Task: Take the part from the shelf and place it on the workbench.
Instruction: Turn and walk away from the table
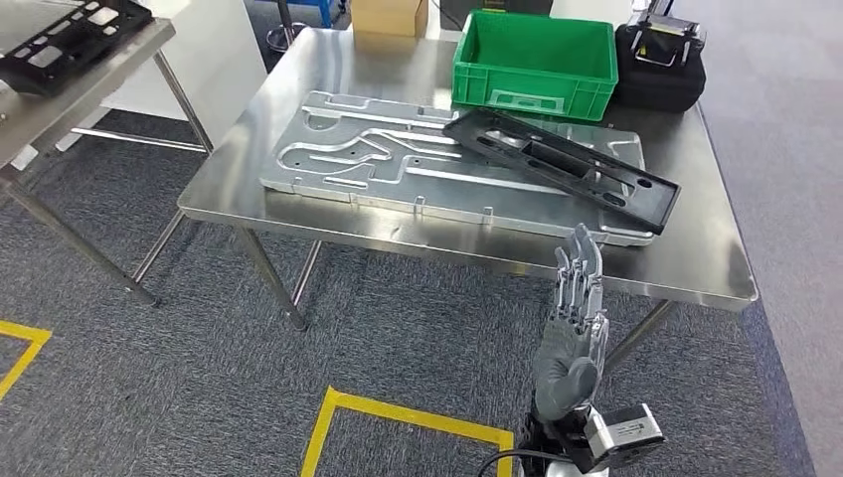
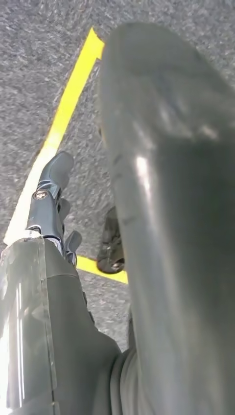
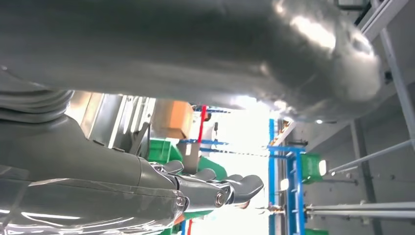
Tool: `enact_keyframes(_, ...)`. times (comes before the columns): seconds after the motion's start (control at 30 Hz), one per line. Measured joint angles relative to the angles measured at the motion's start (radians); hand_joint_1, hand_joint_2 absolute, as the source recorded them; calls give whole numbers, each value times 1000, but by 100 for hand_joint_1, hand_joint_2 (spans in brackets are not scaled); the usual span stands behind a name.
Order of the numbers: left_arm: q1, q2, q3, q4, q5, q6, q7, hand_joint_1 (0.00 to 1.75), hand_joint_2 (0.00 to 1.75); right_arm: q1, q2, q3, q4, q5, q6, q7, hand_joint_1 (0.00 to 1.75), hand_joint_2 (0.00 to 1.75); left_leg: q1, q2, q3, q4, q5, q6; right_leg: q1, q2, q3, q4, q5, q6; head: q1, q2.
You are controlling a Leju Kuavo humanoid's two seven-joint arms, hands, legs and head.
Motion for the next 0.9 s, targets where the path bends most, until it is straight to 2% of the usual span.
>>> enact_keyframes(0.03,1,0,0,0,0,0,0,0,0,1,0,0,0,0,0,0,0,0,2,2,-7,-4,14,6,-1,2,-5,3,-7,5,0,0)
enact_keyframes(0.07,1,-1,1,0,1,0,0,0,0,1,-1,0,0,0,-1,0,0,0,5,4,-18,-8,28,12,-1,4,-14,19,-34,10,1,0)
enact_keyframes(0.1,1,-1,1,0,1,0,1,0,0,1,-2,-1,0,0,-1,0,0,0,8,7,-31,-11,43,17,-2,5,-28,57,-81,14,3,0)
enact_keyframes(0.17,1,-2,1,0,1,0,1,0,0,1,-3,-2,0,0,-1,0,0,0,7,8,-63,-10,67,22,-6,6,-55,179,-187,22,5,0)
enact_keyframes(0.2,2,-2,2,0,1,0,1,0,0,2,-4,-2,0,0,-2,0,0,0,6,9,-79,-9,78,21,-7,6,-61,238,-213,26,6,0)
enact_keyframes(0.23,2,-2,2,0,1,0,1,0,0,2,-5,-3,1,0,-2,0,0,0,6,9,-95,-6,88,20,-8,6,-56,272,-212,28,6,0)
enact_keyframes(0.27,2,-3,2,0,0,0,1,0,0,2,-6,-3,1,0,-3,0,0,0,7,9,-110,-3,97,17,-9,6,-35,273,-192,29,6,0)
enact_keyframes(0.3,2,-3,2,0,0,0,1,0,0,2,-7,-4,1,0,-4,0,0,0,7,9,-125,2,105,14,-10,6,4,239,-166,30,6,0)
enact_keyframes(0.33,2,-3,2,0,-1,0,1,0,0,1,-7,-4,1,0,-5,-1,0,0,7,9,-137,8,111,11,-10,6,58,176,-151,28,6,0)
enact_keyframes(0.37,2,-3,2,0,-1,0,0,0,0,0,-8,-4,0,1,-7,-1,0,0,6,8,-147,16,116,7,-9,6,114,101,-151,25,6,0)
enact_keyframes(0.4,1,-4,2,0,-1,0,0,0,0,0,-8,-4,0,2,-8,-2,0,0,5,8,-155,22,121,1,-7,7,157,38,-161,19,5,0)
enact_keyframes(0.43,1,-4,2,0,-1,0,0,0,0,-1,-8,-4,0,2,-9,-2,0,0,4,7,-159,26,126,-5,-5,7,182,-3,-174,13,5,0)
enact_keyframes(0.47,2,-4,2,0,-1,0,0,0,0,0,-8,-4,0,3,-10,-2,0,0,4,7,-161,28,132,-11,-2,8,190,-20,-180,5,5,0)
enact_keyframes(0.53,3,-4,2,0,-2,0,0,0,0,1,-9,-4,0,6,-14,-3,0,0,7,6,-166,33,133,-24,-3,5,181,-25,-168,-14,5,0)
enact_keyframes(0.57,4,-4,2,0,-2,0,0,0,0,1,-9,-4,0,6,-17,-3,0,0,9,5,-174,50,113,-30,-3,4,175,-26,-159,-24,4,0)
enact_keyframes(0.6,4,-4,2,0,-3,0,0,0,0,2,-10,-4,-1,7,-18,-3,0,0,11,4,-187,87,76,-35,-4,2,165,-28,-149,-32,4,0)
enact_keyframes(0.67,4,-4,2,0,-4,-1,2,0,0,4,-10,-4,-1,8,-20,-3,0,0,14,3,-225,210,-21,-42,-3,1,141,-26,-130,-39,2,0)
enact_keyframes(0.7,4,-4,2,0,-4,-1,2,0,0,6,-10,-4,-1,9,-21,-3,0,0,15,4,-239,274,-54,-45,-1,1,128,-24,-121,-40,2,0)
enact_keyframes(0.73,4,-4,2,0,-4,-2,3,0,0,8,-10,-4,-1,9,-22,-3,0,0,15,4,-243,315,-65,-46,1,1,115,-22,-113,-40,2,0)
enact_keyframes(0.77,5,-4,2,0,-4,-3,3,0,0,10,-10,-4,-1,9,-24,-3,0,0,15,4,-229,323,-56,-45,2,1,103,-19,-106,-39,2,0)
enact_keyframes(0.8,5,-5,2,0,-4,-3,3,0,0,11,-10,-4,-1,9,-26,-3,0,0,15,3,-194,288,-32,-42,4,1,92,-16,-99,-38,2,0)
enact_keyframes(0.83,4,-5,2,0,-4,-4,3,0,0,12,-10,-4,-2,9,-28,-3,0,0,14,3,-143,222,-6,-36,6,1,83,-14,-93,-36,2,0)
enact_keyframes(0.9,2,-4,2,0,-4,-4,3,0,0,13,-10,-4,-4,9,-31,-3,0,0,9,3,-39,68,10,-21,9,1,71,-10,-82,-30,3,0)
